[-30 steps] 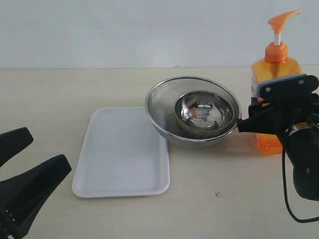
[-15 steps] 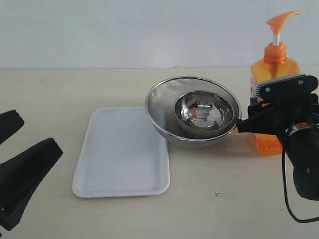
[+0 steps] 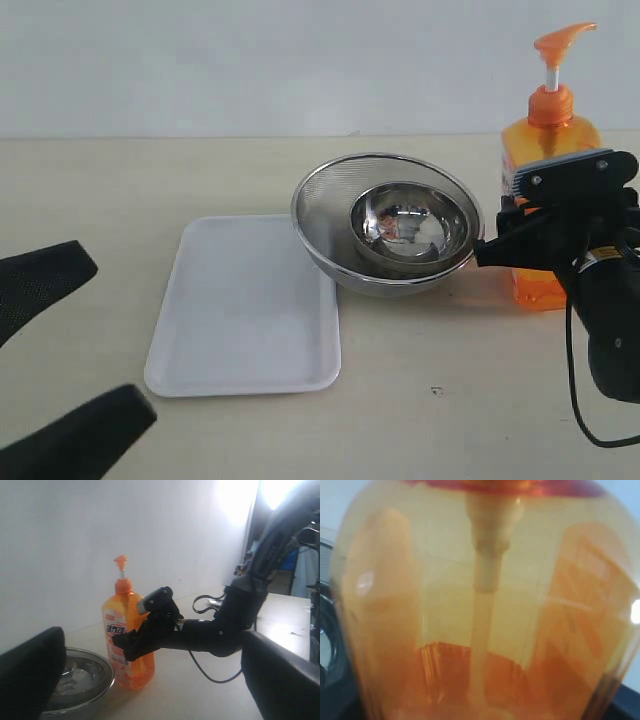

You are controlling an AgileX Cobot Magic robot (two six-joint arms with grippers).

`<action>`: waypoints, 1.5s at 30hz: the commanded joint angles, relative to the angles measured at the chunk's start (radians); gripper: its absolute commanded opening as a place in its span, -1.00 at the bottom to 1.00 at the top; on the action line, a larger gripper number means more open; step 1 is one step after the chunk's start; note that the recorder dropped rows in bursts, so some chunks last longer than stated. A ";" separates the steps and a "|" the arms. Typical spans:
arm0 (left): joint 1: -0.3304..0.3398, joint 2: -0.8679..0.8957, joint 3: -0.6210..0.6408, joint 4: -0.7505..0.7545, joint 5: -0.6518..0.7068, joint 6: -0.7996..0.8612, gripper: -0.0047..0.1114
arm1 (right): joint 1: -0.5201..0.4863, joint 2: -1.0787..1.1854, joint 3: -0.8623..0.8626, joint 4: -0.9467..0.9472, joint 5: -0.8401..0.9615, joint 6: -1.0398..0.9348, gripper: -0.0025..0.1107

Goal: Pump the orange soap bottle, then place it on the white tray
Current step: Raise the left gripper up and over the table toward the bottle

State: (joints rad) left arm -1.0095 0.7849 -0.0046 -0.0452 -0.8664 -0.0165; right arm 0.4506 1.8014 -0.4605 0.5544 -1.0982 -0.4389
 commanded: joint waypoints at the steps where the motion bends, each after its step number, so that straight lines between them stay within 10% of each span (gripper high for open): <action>1: 0.000 -0.003 0.005 0.089 0.000 -0.014 0.59 | -0.003 -0.014 -0.012 -0.020 -0.118 -0.005 -0.96; 19: 0.000 -0.003 0.005 0.169 0.000 -0.059 0.51 | -0.003 -0.014 -0.012 -0.035 -0.123 -0.067 -0.96; 23: 0.000 -0.003 -0.010 -0.056 0.006 0.058 -0.82 | -0.003 -0.014 -0.012 -0.035 -0.123 -0.067 -0.96; 30: 0.028 0.073 -0.346 -0.387 0.341 0.589 -0.84 | -0.003 -0.014 -0.012 -0.035 -0.123 -0.067 -0.96; 45: 0.332 0.289 -0.655 -0.175 0.630 0.287 -0.84 | -0.003 -0.014 -0.012 -0.044 -0.123 -0.065 -0.96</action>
State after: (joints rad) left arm -0.7254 1.0627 -0.6446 -0.3428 -0.2548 0.4104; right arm 0.4506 1.8014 -0.4605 0.5314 -1.1047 -0.4939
